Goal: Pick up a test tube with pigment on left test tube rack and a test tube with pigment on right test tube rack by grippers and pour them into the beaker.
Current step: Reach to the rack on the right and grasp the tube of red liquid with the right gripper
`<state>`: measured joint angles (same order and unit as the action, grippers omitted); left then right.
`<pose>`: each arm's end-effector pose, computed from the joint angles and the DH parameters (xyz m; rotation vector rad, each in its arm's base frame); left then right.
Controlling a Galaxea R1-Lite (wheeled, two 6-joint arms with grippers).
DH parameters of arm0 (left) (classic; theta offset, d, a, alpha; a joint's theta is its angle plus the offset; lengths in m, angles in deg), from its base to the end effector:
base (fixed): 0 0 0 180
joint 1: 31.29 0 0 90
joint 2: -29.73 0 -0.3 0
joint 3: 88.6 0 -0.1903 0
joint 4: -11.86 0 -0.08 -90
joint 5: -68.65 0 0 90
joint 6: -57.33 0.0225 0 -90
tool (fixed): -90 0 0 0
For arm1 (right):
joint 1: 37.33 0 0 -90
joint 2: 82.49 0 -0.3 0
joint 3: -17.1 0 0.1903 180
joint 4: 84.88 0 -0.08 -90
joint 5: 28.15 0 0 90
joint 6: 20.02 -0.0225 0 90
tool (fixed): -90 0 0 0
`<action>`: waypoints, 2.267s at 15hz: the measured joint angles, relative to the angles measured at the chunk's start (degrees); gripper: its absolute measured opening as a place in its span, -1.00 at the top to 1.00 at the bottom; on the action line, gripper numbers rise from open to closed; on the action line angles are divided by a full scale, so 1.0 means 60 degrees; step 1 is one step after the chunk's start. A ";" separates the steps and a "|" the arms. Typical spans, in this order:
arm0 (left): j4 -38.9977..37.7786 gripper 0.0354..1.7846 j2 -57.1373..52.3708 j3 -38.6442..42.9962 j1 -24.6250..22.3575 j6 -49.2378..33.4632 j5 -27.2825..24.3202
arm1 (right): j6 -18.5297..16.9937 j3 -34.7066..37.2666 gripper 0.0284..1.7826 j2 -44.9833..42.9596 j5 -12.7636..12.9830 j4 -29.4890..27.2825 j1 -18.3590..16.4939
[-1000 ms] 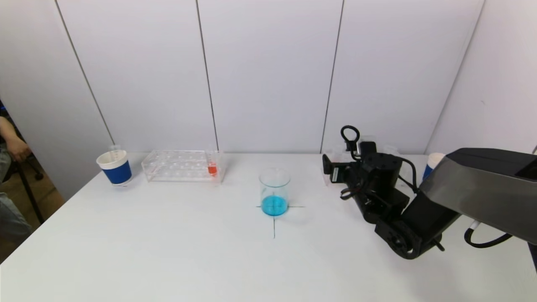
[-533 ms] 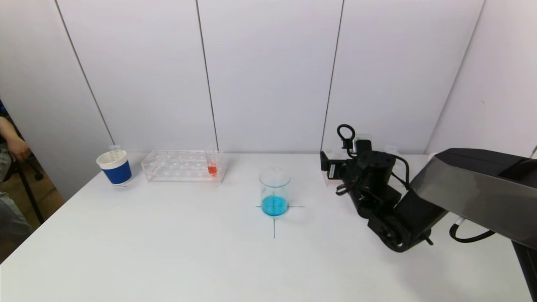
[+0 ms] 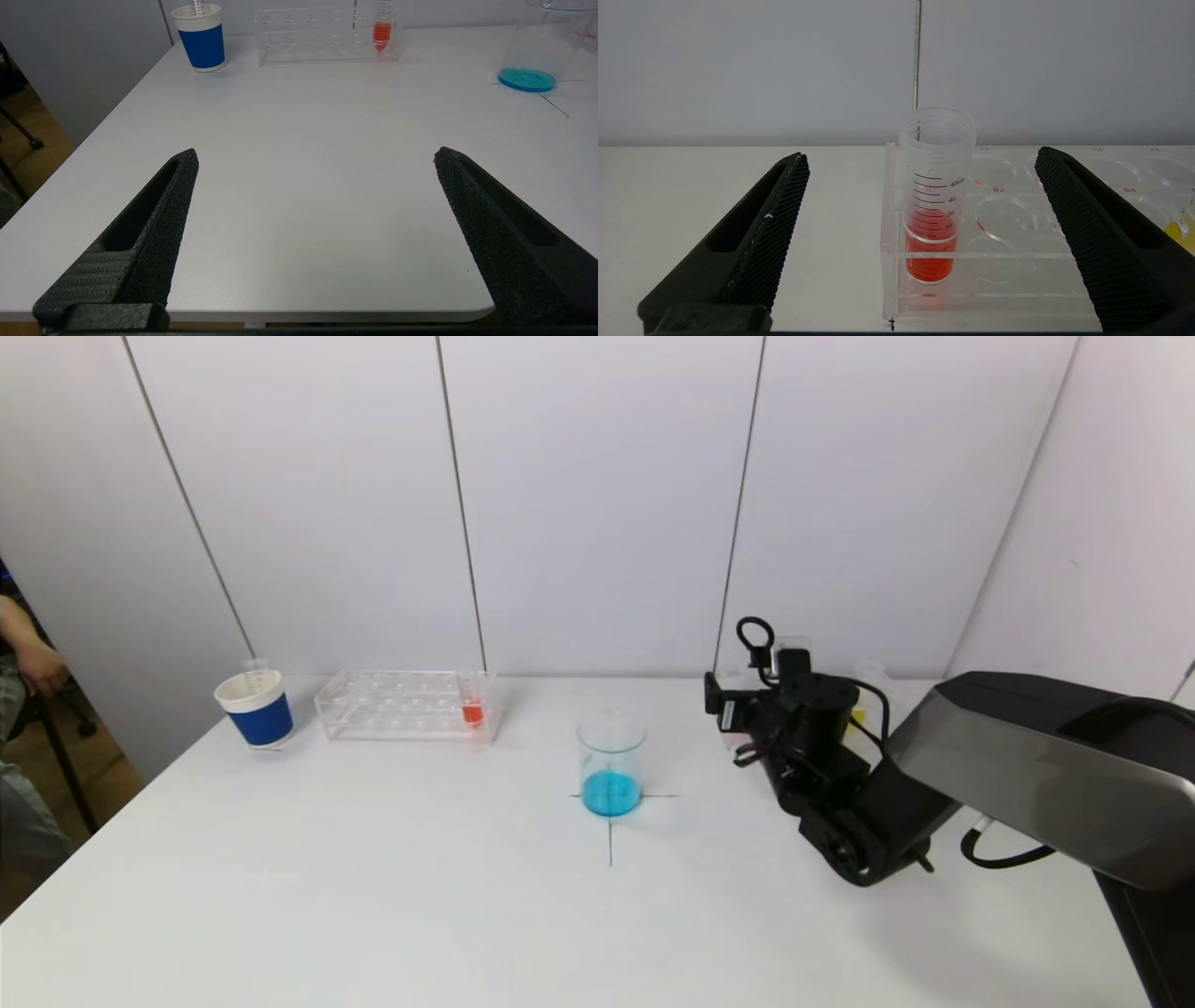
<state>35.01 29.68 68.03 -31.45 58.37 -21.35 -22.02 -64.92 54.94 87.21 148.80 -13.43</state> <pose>-0.0229 -0.0001 0.0759 0.0182 -0.0047 0.0028 0.3964 0.1651 0.0433 0.0223 0.0270 -0.0260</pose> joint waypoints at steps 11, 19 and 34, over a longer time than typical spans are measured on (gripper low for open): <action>0.0000 -0.98 0.0000 0.0000 0.0000 0.0002 0.0000 | 0.0026 -0.0565 -0.98 0.0323 0.0114 0.0008 -0.0098; 0.0000 -0.98 0.0000 0.0000 0.0000 0.0000 0.0000 | 0.0071 -0.0849 -0.98 0.0451 0.0114 -0.0002 -0.0130; 0.0000 -0.98 0.0000 0.0000 0.0000 0.0002 0.0000 | 0.0118 -0.1071 -0.98 0.0731 0.0110 0.0026 -0.0134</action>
<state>35.01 29.68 68.03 -31.45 58.38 -21.35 -21.31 -71.34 59.33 87.86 148.96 -14.24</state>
